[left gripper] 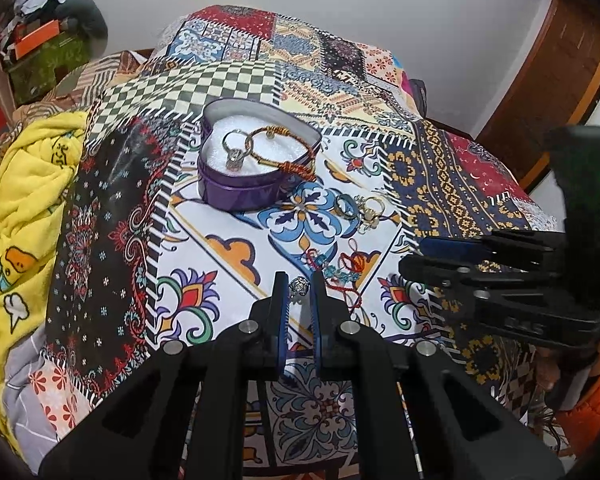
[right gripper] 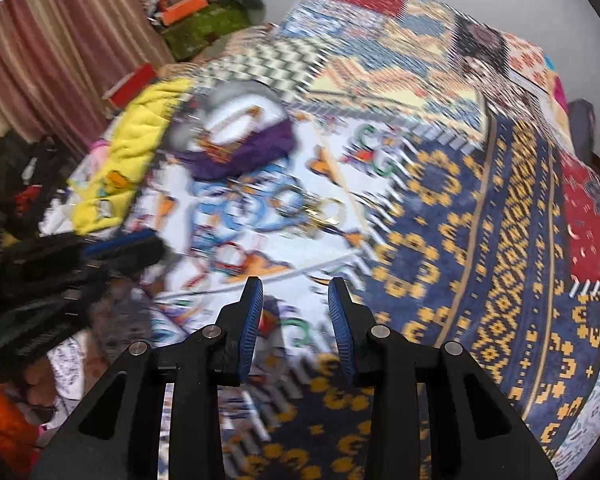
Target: Organize jewelry
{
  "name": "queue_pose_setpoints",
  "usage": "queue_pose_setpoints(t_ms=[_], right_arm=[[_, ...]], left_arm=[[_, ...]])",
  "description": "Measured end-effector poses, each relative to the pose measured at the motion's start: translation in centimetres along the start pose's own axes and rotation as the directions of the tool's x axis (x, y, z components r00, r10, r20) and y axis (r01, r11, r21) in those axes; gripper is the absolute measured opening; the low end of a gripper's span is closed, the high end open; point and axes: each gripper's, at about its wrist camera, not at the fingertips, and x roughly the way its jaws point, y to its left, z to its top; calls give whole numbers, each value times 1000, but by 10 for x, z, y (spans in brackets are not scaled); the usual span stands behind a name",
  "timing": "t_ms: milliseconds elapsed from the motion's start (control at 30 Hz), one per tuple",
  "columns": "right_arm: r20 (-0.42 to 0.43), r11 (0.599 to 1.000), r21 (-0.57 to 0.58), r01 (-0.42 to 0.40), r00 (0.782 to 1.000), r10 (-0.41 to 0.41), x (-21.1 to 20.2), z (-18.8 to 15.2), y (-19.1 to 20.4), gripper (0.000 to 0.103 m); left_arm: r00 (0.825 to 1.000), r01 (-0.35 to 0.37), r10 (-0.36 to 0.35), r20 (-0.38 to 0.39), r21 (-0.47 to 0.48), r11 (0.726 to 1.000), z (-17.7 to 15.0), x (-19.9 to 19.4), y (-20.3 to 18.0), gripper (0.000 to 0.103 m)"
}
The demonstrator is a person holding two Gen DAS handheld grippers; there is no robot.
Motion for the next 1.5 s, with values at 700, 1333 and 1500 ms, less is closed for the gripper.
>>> queue_pose_setpoints(t_ms=[700, 1333, 1500], right_arm=[[-16, 992, -74, -101, 995, 100, 34, 4, 39, 8], [121, 997, -31, -75, 990, 78, -18, 16, 37, 8], [159, 997, -27, -70, 984, 74, -30, 27, 35, 8]], left_arm=[[999, 28, -29, -19, -47, 999, -5, 7, 11, 8], [992, 10, -9, 123, -6, 1000, 25, -43, 1, 7], [989, 8, -6, 146, -8, 1000, 32, -49, 5, 7]])
